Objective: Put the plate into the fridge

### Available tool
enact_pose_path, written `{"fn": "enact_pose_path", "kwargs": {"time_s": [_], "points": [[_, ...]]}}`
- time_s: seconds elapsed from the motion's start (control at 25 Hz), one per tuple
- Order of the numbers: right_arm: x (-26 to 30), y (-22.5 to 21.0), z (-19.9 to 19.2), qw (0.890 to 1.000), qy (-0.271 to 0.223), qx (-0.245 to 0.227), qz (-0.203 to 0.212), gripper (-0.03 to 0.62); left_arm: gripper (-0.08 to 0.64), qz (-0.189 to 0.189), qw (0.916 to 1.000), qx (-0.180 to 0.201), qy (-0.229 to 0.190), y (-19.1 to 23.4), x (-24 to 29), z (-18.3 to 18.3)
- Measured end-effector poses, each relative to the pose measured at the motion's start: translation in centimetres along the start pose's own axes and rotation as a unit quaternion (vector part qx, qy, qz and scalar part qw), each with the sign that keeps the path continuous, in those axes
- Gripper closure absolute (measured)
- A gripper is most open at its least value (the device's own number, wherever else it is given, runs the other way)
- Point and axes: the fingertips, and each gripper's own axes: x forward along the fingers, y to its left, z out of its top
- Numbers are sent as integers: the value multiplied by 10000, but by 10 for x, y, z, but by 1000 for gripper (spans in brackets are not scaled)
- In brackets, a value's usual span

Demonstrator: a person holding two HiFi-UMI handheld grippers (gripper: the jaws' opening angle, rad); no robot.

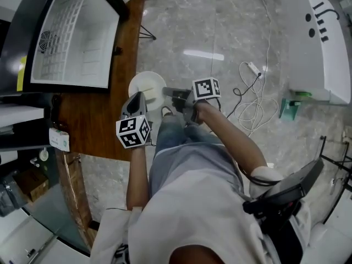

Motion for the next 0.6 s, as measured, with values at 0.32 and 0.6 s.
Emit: {"fn": "enact_pose_path", "kwargs": {"time_s": [0.32,0.6], "points": [[5,8,106,9999,-12,-79,91,569,540,147,9996,-3,-226,4,74,73],[52,29,210,9988,336,-343,-43,569,540,295,9975,-204,-604,42,131,167]]}}
